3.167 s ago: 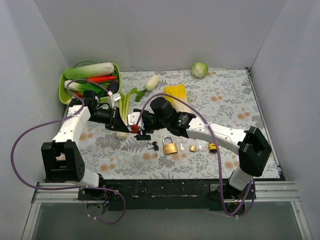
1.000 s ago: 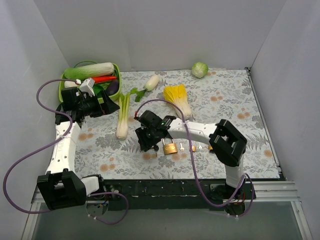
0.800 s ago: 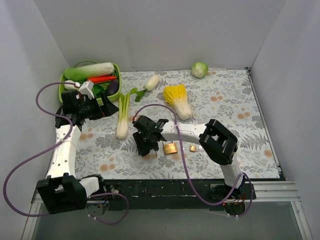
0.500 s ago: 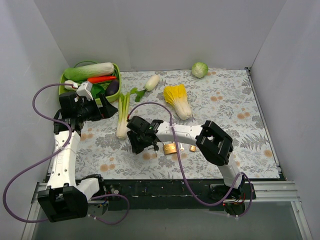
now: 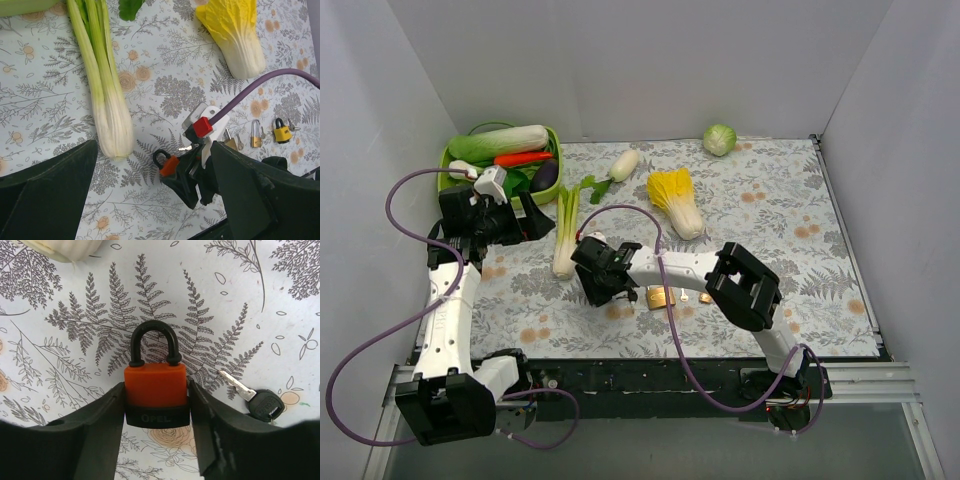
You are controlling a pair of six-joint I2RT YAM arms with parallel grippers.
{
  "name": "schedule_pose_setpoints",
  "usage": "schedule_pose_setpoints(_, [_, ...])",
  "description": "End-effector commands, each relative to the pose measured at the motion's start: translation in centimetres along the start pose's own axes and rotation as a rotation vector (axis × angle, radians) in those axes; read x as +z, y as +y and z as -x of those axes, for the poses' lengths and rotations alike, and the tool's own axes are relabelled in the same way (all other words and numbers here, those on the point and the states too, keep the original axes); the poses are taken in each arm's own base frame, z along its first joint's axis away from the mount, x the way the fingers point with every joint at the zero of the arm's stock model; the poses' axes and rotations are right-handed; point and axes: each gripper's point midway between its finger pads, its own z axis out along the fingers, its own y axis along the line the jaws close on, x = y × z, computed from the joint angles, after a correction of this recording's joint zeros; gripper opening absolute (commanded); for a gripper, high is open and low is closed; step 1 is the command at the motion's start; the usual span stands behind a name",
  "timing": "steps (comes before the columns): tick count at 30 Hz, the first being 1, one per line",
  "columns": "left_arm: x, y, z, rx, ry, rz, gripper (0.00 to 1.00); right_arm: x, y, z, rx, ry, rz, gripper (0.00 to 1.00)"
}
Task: Lock with the key
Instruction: Place the lock at the center of the board, then reset both arms
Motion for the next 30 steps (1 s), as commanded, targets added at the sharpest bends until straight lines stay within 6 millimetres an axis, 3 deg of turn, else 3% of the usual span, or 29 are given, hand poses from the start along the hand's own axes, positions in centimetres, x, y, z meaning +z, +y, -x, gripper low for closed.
schedule_pose_setpoints(1, [-0.5, -0.4, 0.1, 0.03, 0.011, -0.008, 0.98, -1.1, 1.8, 1.7, 0.009, -0.054, 0.031, 0.63])
schedule_pose_setpoints(7, [0.2, -0.4, 0.1, 0.019, 0.056, -0.036, 0.98, -2.3, 2.3, 2.3, 0.008, -0.079, 0.054, 0.76])
schedule_pose_setpoints(10, [0.3, -1.0, 0.3, 0.024, 0.059, -0.068, 0.98, -3.3, 2.3, 3.1, -0.008, -0.112, 0.059, 0.77])
schedule_pose_setpoints(15, [0.8, -0.7, 1.0, 0.023, 0.103, -0.067, 0.98, -7.5, 2.0, 7.2, -0.023, -0.245, 0.093, 0.78])
schedule_pose_setpoints(17, [1.4, -0.4, 1.1, 0.014, 0.131, -0.067, 0.98, -8.3, 0.9, 7.5, -0.004, -0.254, 0.104, 0.74])
schedule_pose_setpoints(18, [1.4, -0.6, 1.9, 0.016, 0.122, -0.066, 0.98, -9.6, 0.0, 8.6, 0.028, -0.27, 0.133, 0.73])
schedule_pose_setpoints(20, [1.9, -0.6, 2.5, 0.013, 0.137, -0.081, 0.98, -10.3, -1.4, 8.7, 0.044, -0.269, 0.156, 0.77])
schedule_pose_setpoints(21, [1.8, -1.1, 3.5, 0.031, 0.128, -0.1, 0.98, -11.7, -2.5, 10.1, 0.068, -0.302, 0.183, 0.82])
schedule_pose_setpoints(23, [2.5, -1.4, 3.6, 0.041, 0.159, -0.13, 0.98, -12.8, -4.2, 11.1, 0.039, -0.33, 0.211, 0.9])
schedule_pose_setpoints(24, [2.5, -1.8, 4.5, 0.061, 0.147, -0.132, 0.98, -14.5, -5.7, 12.5, 0.044, -0.377, 0.229, 0.91])
schedule_pose_setpoints(26, [3.3, -2.2, 4.9, 0.08, 0.153, -0.137, 0.98, -16.0, -8.3, 14.3, -0.01, -0.446, 0.207, 0.92])
schedule_pose_setpoints(27, [3.6, -1.9, 5.3, 0.095, 0.143, -0.11, 0.98, -17.8, -10.8, 15.6, 0.001, -0.494, 0.196, 0.93])
schedule_pose_setpoints(29, [4.9, -2.6, 5.9, 0.142, 0.137, -0.091, 0.98, -19.3, -14.0, 16.4, -0.001, -0.536, 0.144, 0.93])
schedule_pose_setpoints(30, [5.4, -1.9, 6.1, 0.159, 0.137, -0.032, 0.98, -20.9, -17.1, 17.0, 0.038, -0.578, 0.096, 0.94])
